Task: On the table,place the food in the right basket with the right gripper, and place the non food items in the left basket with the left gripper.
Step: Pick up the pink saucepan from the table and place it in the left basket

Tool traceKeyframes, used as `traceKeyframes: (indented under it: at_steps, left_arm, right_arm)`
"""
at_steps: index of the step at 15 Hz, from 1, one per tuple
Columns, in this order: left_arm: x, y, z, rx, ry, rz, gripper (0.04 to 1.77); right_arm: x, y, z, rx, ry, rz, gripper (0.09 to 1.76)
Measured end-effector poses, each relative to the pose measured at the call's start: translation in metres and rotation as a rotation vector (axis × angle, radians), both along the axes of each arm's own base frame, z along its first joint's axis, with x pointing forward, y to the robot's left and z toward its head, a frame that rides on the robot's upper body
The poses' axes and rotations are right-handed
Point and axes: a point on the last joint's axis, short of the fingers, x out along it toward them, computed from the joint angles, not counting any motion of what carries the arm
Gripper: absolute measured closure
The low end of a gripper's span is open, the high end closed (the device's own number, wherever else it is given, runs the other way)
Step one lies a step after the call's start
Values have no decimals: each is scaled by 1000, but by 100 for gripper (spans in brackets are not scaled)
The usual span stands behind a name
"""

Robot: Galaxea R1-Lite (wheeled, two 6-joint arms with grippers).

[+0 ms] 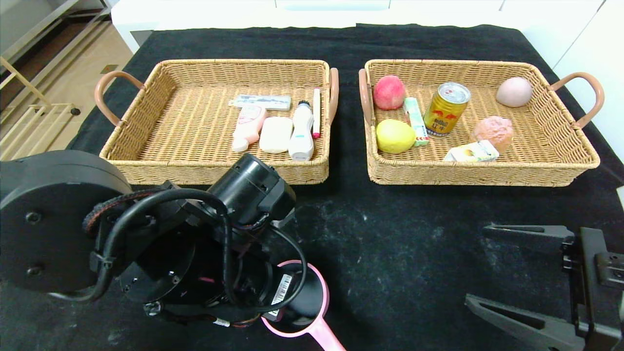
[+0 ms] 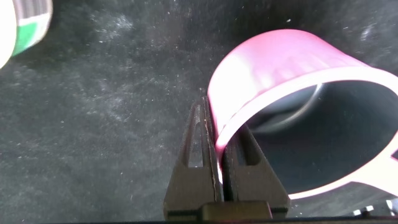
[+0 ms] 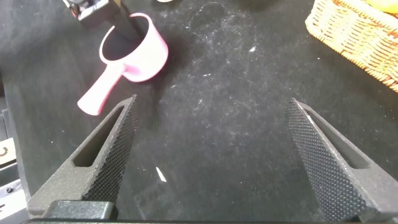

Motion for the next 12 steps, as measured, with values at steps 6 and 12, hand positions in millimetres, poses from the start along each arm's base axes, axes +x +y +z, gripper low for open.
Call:
traceKeyframes:
  at_steps: [6,12]
  left_arm:
    - [-7,10,19,-88,-21,-21,165]
    - [0,29,52,-231,-102,8,165]
  right_arm:
    - [0,0,0,0,0,0,14]
    - [0,0,0,0,-1,0,14]
